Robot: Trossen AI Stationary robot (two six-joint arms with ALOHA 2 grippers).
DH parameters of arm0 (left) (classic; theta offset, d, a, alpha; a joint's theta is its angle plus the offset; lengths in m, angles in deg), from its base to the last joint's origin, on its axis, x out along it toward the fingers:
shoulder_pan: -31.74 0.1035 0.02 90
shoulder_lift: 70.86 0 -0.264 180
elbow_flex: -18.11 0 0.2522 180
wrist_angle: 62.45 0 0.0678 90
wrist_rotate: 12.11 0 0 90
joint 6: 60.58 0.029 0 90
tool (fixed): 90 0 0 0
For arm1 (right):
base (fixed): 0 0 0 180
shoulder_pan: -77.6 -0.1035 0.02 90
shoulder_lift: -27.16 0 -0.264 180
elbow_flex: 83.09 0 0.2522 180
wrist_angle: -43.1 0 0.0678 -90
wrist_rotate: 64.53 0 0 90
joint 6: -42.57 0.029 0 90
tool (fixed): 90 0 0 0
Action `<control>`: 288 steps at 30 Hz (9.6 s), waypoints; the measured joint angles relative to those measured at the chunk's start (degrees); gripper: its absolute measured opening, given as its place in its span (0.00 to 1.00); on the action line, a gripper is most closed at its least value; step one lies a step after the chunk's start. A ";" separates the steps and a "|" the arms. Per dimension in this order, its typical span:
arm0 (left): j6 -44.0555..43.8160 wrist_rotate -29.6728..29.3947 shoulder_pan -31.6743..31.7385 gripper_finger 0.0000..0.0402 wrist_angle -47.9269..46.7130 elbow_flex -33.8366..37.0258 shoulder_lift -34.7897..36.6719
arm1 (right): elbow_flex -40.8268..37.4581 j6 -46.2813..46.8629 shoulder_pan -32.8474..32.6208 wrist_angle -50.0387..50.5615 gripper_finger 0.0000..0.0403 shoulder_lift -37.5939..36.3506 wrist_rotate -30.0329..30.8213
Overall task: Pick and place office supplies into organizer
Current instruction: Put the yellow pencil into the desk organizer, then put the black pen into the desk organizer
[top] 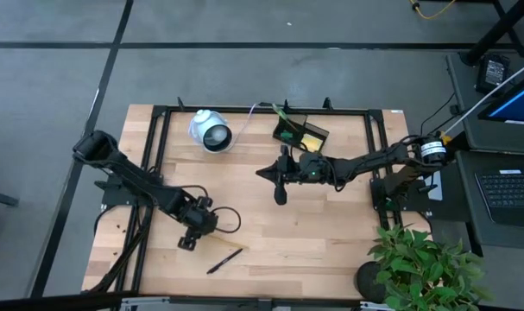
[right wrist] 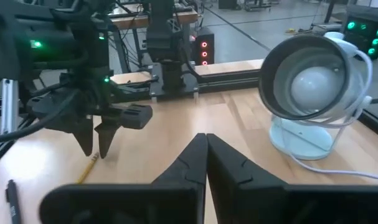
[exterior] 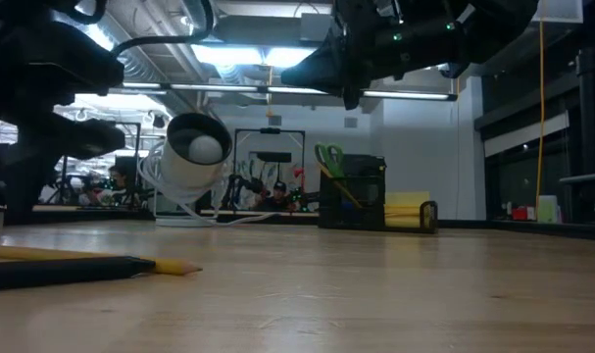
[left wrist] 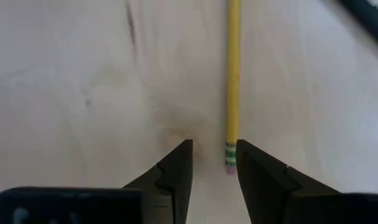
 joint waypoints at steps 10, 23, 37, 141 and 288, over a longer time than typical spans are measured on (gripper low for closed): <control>-6.06 -0.91 -5.85 0.29 7.44 0.00 -3.05 | 0.00 -0.04 -1.36 0.24 0.03 0.00 0.04; -4.08 -10.19 -7.35 0.29 8.36 -0.15 -4.06 | 0.00 1.29 -1.36 0.35 0.03 0.00 0.07; -3.57 -10.81 -6.88 0.29 8.07 -0.55 -9.39 | 0.00 1.27 -1.36 0.59 0.03 0.02 0.07; 29.83 3.45 36.26 0.03 54.26 11.47 17.14 | 0.07 -12.19 0.71 -12.73 0.28 -3.65 -0.11; 10.62 -14.36 15.67 0.00 8.97 11.31 33.78 | 0.07 -13.99 1.67 8.09 0.01 -12.98 12.19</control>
